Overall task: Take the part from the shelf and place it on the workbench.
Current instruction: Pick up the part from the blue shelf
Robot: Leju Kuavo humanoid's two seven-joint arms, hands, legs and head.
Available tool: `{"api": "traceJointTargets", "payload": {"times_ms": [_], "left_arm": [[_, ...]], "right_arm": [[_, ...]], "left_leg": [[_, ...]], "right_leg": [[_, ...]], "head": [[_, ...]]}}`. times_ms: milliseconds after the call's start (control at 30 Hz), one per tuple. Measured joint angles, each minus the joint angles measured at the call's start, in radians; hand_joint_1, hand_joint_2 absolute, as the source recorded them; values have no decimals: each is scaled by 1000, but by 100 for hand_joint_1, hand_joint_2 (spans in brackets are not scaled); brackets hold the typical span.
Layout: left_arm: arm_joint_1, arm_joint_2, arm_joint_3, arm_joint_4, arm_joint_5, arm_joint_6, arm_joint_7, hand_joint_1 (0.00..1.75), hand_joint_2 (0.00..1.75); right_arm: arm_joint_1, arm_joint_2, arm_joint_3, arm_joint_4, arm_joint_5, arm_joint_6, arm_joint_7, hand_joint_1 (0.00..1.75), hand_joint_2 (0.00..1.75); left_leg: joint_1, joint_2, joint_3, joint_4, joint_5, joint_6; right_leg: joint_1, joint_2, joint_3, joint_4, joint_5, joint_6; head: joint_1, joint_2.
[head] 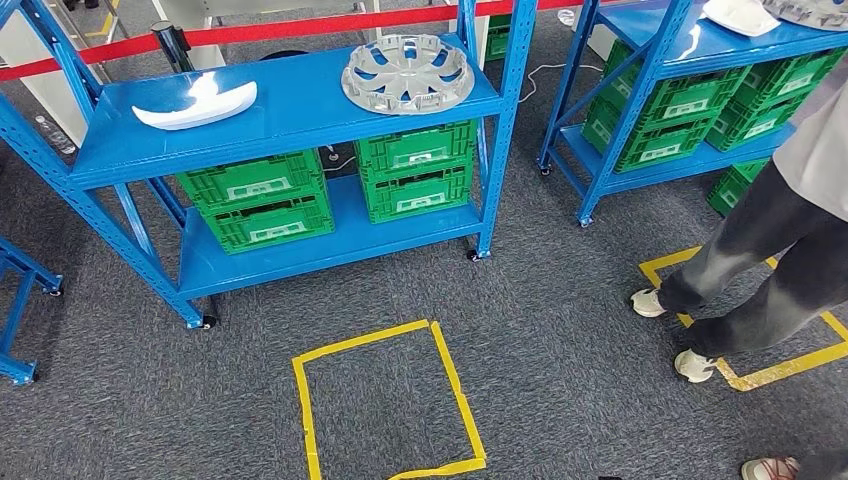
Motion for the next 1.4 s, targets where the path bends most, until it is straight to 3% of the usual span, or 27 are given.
{"api": "traceJointTargets", "payload": {"times_ms": [33, 167, 567, 1000, 1133, 1400], "left_arm": [[-4, -3, 13, 3, -13, 6, -9, 0, 0], [-19, -13, 64, 16, -61, 23, -47, 0, 0], [-70, -40, 202, 54, -207, 47, -192, 0, 0], [-178, -35, 278, 82, -429, 21, -355, 0, 0], [-261, -12, 251, 72, -478, 7, -409, 0, 0], [-487, 13, 109, 50, -527, -29, -464, 0, 0]], "right_arm": [[-5, 0, -26, 4, 25, -5, 0, 0, 175], [-23, 5, -126, 23, 115, -22, 0, 0, 0], [-73, 23, -384, 72, 388, -59, 0, 0, 0], [-130, 41, -611, 134, 730, -73, 0, 0, 0], [-144, 42, -655, 147, 811, -72, 0, 0, 0], [-160, 42, -718, 165, 898, -71, 0, 0, 0]], "left_leg": [[0, 0, 0, 0, 0, 0], [0, 0, 0, 0, 0, 0], [0, 0, 0, 0, 0, 0], [0, -1, 1, 0, 1, 0], [0, -1, 1, 0, 2, 0], [0, -2, 1, 0, 5, -1]], "right_leg": [[0, 0, 0, 0, 0, 0], [0, 0, 0, 0, 0, 0], [0, 0, 0, 0, 0, 0], [0, 0, 0, 0, 0, 0], [0, 0, 1, 0, 1, 0], [0, -1, 1, 1, 2, 1]], "head": [[0, 0], [0, 0], [0, 0], [0, 0], [0, 0], [0, 0]]}}
